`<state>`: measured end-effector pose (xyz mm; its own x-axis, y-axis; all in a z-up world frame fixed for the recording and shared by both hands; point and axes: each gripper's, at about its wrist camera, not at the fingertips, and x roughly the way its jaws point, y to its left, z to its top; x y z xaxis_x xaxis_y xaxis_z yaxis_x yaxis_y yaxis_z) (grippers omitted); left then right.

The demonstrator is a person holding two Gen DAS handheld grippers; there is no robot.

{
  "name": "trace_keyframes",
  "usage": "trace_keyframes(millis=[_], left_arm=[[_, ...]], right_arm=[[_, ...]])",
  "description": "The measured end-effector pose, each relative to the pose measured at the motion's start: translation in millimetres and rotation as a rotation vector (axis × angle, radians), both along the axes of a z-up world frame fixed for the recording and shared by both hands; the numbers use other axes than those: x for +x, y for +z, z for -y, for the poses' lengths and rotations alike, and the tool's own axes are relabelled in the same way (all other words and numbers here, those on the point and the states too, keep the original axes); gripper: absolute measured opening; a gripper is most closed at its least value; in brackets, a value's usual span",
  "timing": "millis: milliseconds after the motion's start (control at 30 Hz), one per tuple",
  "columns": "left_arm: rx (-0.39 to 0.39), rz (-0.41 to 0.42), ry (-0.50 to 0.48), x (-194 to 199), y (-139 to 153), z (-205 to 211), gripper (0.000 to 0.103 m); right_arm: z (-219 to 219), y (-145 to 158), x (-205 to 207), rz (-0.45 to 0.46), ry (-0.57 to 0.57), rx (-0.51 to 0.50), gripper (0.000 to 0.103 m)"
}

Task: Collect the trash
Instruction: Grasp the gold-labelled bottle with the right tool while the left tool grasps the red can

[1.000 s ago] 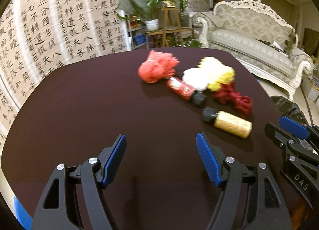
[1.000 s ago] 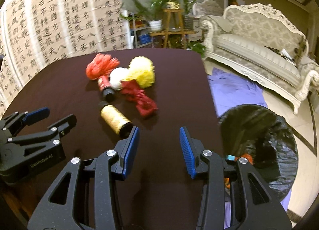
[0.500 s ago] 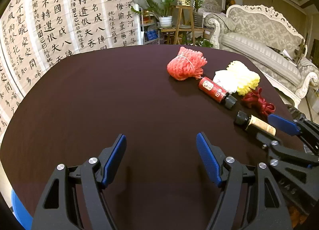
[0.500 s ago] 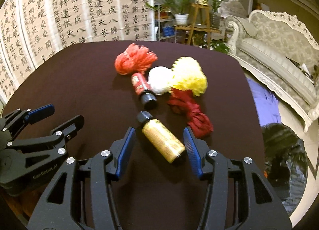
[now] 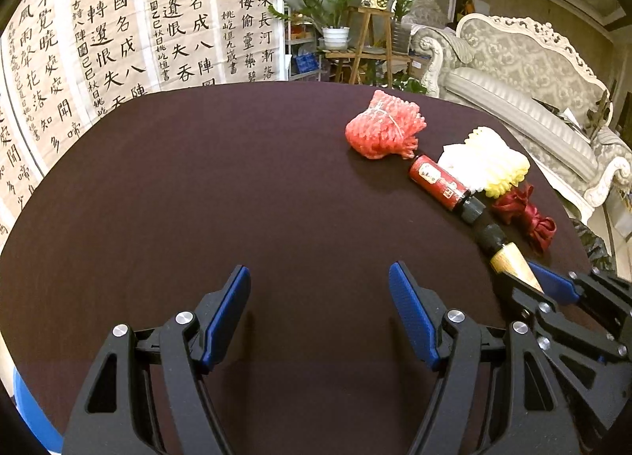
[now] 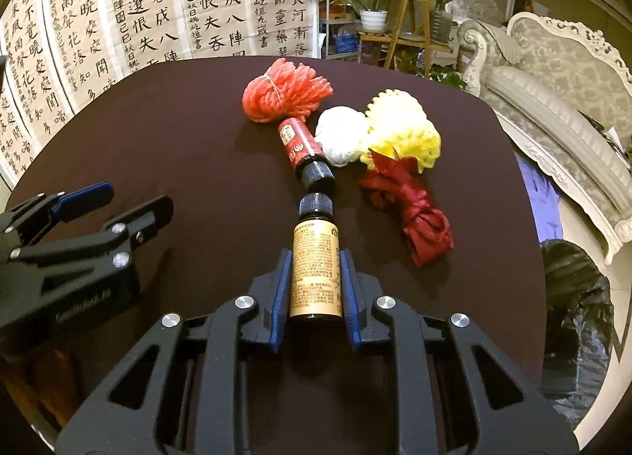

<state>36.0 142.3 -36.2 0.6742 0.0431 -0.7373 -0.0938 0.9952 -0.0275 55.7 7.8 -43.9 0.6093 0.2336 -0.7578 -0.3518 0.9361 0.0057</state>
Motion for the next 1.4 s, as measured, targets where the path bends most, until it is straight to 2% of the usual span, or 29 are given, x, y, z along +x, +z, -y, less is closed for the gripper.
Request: trace_keyframes(millis=[233,433,1033,1400], left_arm=[[0.007,-0.008,-0.023,3.0,-1.4,2.5,0.071],[0.024,-0.010,-0.045,7.2,-2.4,10.4,0.071],[0.032,0.008,-0.096,46.8,0.3,37.8,0.072],[-0.036,0.026,-0.119,67.9,2.0,46.1,0.074]], right_arm=[[42.5,-1.7,-18.9,0.004,-0.146,0.022,0.023],[73.7,-2.5,-10.0,0.006,-0.251,0.018,0.023],[81.5,-3.6,53.8,-0.016,-0.264,0.045,0.023],[77.8,-3.3,63.3,-0.020,-0.257,0.048,0.024]])
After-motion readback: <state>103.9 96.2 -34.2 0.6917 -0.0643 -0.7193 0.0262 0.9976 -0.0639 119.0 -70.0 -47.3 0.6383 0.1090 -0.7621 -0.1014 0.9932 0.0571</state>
